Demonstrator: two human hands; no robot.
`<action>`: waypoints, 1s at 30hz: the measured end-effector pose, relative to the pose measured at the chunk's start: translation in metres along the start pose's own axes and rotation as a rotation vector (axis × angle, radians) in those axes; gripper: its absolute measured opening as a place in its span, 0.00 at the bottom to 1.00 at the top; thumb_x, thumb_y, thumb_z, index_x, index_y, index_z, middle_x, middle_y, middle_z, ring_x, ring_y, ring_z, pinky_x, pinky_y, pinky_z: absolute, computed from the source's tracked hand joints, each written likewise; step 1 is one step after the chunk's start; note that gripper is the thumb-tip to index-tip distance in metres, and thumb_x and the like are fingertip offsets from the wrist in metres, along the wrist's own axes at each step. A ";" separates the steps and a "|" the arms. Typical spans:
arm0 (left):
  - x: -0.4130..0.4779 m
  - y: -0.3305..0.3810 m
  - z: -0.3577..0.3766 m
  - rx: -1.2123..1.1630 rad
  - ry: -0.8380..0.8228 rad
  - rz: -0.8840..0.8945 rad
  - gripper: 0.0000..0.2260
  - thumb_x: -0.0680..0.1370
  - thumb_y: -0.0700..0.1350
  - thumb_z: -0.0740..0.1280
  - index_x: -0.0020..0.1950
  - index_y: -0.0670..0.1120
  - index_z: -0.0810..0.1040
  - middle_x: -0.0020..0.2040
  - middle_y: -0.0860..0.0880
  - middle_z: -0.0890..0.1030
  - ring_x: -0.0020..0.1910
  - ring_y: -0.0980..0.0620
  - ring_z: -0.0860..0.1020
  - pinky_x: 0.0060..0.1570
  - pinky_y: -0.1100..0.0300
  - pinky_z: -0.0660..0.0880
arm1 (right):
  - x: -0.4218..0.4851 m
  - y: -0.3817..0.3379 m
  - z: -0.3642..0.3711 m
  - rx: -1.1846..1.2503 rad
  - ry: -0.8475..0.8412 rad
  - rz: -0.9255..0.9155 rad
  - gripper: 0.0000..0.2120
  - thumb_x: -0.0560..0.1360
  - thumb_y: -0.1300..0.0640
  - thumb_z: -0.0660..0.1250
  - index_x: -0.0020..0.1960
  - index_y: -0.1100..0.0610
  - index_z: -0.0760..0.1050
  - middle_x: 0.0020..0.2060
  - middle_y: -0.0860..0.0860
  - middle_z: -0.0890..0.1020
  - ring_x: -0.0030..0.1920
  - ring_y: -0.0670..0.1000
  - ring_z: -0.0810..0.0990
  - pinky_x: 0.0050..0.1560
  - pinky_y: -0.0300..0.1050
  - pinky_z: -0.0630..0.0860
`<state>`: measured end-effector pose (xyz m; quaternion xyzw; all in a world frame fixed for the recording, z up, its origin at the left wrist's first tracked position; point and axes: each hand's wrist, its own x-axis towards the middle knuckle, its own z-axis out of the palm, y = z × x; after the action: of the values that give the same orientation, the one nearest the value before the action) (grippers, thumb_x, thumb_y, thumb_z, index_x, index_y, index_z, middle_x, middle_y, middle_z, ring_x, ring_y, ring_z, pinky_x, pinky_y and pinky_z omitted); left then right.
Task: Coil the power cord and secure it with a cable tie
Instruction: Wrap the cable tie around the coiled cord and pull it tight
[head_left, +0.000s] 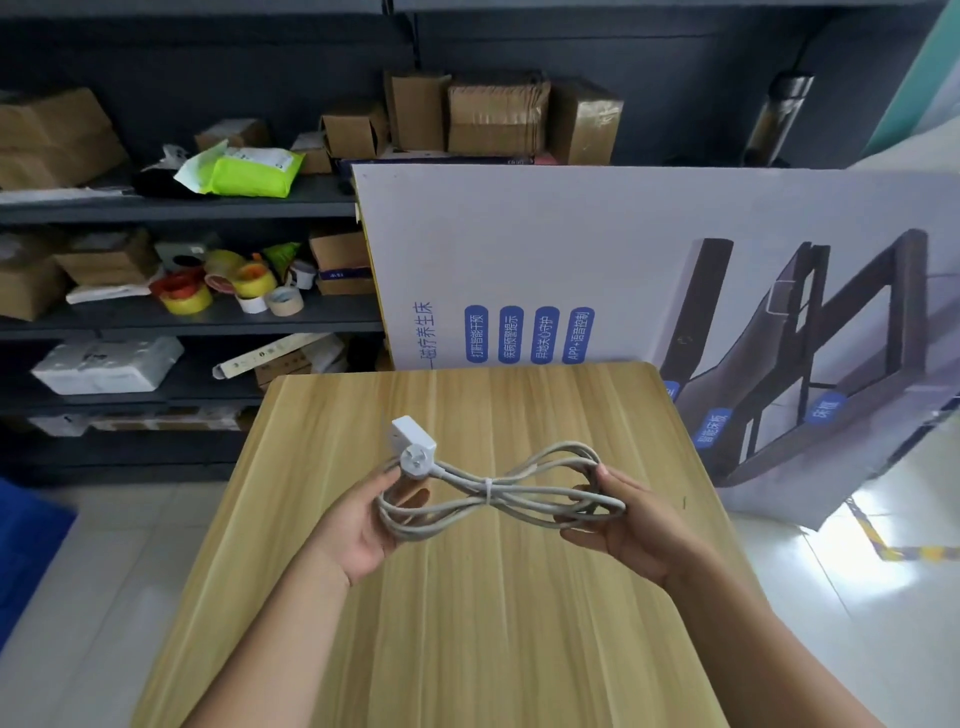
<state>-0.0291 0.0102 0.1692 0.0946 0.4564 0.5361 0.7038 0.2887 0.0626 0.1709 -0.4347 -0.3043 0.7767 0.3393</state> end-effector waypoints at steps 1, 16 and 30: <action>0.006 -0.002 -0.005 0.066 0.036 -0.008 0.16 0.74 0.43 0.67 0.62 0.46 0.79 0.48 0.47 0.85 0.42 0.51 0.84 0.41 0.54 0.82 | 0.003 0.003 -0.002 -0.011 0.019 0.016 0.15 0.81 0.52 0.58 0.60 0.56 0.79 0.46 0.58 0.82 0.50 0.65 0.81 0.56 0.62 0.78; 0.086 -0.126 -0.104 0.309 0.456 -0.331 0.26 0.78 0.27 0.55 0.66 0.53 0.74 0.49 0.46 0.81 0.41 0.49 0.77 0.38 0.56 0.70 | 0.072 0.145 -0.046 -0.119 0.381 0.385 0.11 0.82 0.56 0.58 0.59 0.54 0.76 0.51 0.55 0.75 0.45 0.57 0.78 0.53 0.58 0.77; 0.107 -0.178 -0.139 0.654 0.478 -0.188 0.26 0.75 0.26 0.61 0.71 0.44 0.70 0.64 0.44 0.78 0.56 0.49 0.76 0.51 0.58 0.72 | 0.087 0.186 -0.061 -0.210 0.503 0.463 0.11 0.80 0.60 0.58 0.51 0.51 0.79 0.40 0.54 0.79 0.37 0.54 0.79 0.37 0.45 0.78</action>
<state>-0.0124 -0.0213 -0.0780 0.1441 0.7600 0.3032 0.5565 0.2598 0.0335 -0.0394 -0.7023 -0.1829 0.6661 0.1720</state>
